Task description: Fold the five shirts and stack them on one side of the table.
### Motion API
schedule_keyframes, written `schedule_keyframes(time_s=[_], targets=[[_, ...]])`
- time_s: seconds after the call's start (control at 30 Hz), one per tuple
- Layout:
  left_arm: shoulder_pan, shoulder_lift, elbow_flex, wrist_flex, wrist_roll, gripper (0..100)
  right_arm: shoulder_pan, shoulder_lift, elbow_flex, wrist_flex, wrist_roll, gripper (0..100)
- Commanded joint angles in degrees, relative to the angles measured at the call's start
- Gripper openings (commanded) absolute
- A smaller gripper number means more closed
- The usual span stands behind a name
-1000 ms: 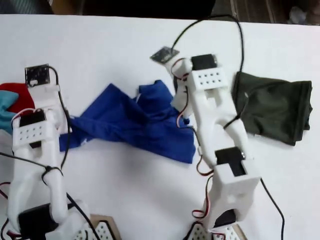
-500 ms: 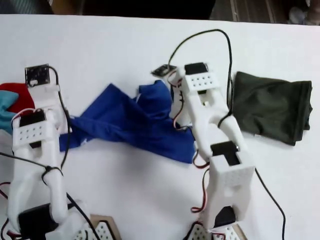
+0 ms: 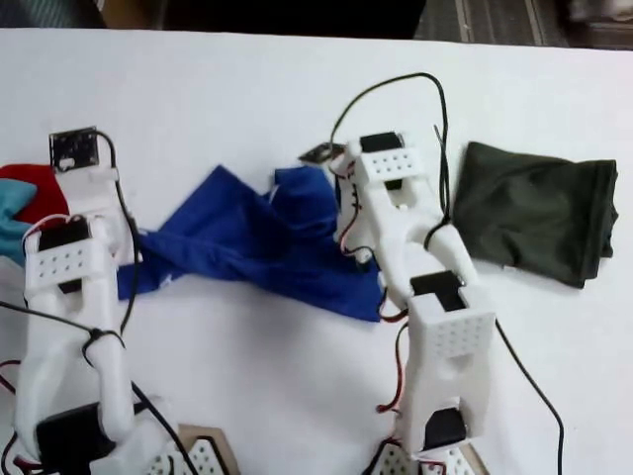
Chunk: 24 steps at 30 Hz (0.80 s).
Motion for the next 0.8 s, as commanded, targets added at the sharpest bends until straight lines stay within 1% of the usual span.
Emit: schedule_keyframes(time_s=[0.0, 0.1, 0.47, 0.77], targets=[[0.26, -0.09, -1.80, -1.05, 0.53, 3, -0.13, -1.54, -0.44, -0.31, -0.35, 4.1], [0.26, -0.09, -1.80, -1.05, 0.53, 3, -0.13, -1.63, -0.44, -0.31, -0.35, 1.8], [0.26, -0.09, -1.80, -1.05, 0.53, 3, -0.13, -9.19, -0.09, -0.13, 0.00, 2.5], [0.26, -0.09, -1.80, -1.05, 0.53, 3, -0.13, -6.02, -0.09, -0.13, -0.26, 2.5]])
